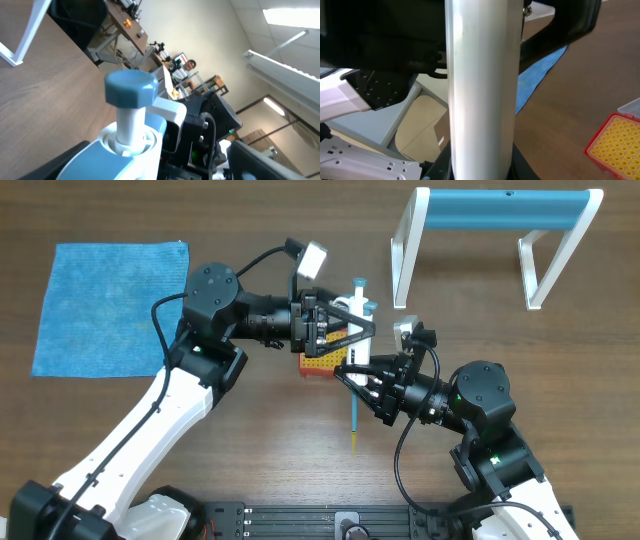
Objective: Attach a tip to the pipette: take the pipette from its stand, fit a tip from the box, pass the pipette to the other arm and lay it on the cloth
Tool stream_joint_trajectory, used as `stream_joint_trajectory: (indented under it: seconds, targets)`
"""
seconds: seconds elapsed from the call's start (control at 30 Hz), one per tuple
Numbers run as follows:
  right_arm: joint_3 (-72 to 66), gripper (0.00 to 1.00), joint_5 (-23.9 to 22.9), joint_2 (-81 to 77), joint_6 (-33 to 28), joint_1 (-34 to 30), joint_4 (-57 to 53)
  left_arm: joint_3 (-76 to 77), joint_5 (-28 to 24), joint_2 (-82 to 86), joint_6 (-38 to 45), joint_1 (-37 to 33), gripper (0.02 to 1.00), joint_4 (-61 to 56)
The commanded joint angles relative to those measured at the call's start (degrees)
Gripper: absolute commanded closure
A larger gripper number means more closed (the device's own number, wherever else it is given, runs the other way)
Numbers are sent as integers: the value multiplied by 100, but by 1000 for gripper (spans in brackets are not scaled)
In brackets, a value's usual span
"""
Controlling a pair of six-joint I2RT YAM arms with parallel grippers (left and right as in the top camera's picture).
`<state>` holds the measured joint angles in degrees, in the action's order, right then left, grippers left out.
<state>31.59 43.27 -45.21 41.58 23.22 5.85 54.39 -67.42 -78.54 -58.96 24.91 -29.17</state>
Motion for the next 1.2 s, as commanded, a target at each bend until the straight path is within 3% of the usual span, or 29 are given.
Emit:
stream_joint_trajectory:
  seconds: [0.03, 0.1, 0.17, 0.23, 0.33, 0.37, 0.4, 0.43, 0.67, 0.7, 0.73, 0.87, 1.0, 1.13, 1.2]
  targets:
    - [175, 921, 96, 4, 44, -33, 68, 118, -229, -63, 122, -17, 209, 4]
    - [175, 919, 94, 4, 44, -33, 68, 118, -232, -63, 122, -17, 275, 4]
    - [175, 919, 94, 4, 44, -33, 68, 118, -234, -63, 122, -17, 443, 9]
    - [175, 921, 94, 4, 44, -33, 68, 118, -232, -66, 122, -17, 448, 24]
    - [175, 921, 94, 4, 44, -33, 68, 118, -332, -70, 122, -17, 601, 39]
    - [175, 921, 94, 4, 44, -33, 68, 118, -369, -70, 120, -17, 829, 46]
    - [175, 921, 94, 4, 44, -33, 68, 118, -396, -70, 120, -17, 941, 50]
    - [175, 919, 96, 4, 44, -33, 68, 118, -400, -70, 120, -17, 974, 72]
    - [175, 890, 94, 4, 42, -33, 66, 118, -297, -70, 125, -20, 991, 289]
    - [175, 470, 96, 4, 42, -33, 66, 118, -192, -70, 166, -20, 993, 455]
    - [175, 156, 98, 4, 42, -33, 63, 118, -94, -70, 271, -20, 991, 640]
    - [175, 152, 295, 4, 44, -42, 68, 118, 1001, -70, 872, -83, 991, 2406]
    - [175, 150, 1141, 17, 140, -302, 66, 118, 2179, -70, 1047, -229, 991, 3781]
    - [175, 139, 2063, 15, 302, -977, 39, 127, 2479, -70, 1373, -522, 993, 4507]
    - [175, 51, 2461, 15, 299, -1443, -116, 214, 2481, -70, 1766, -807, 993, 5154]
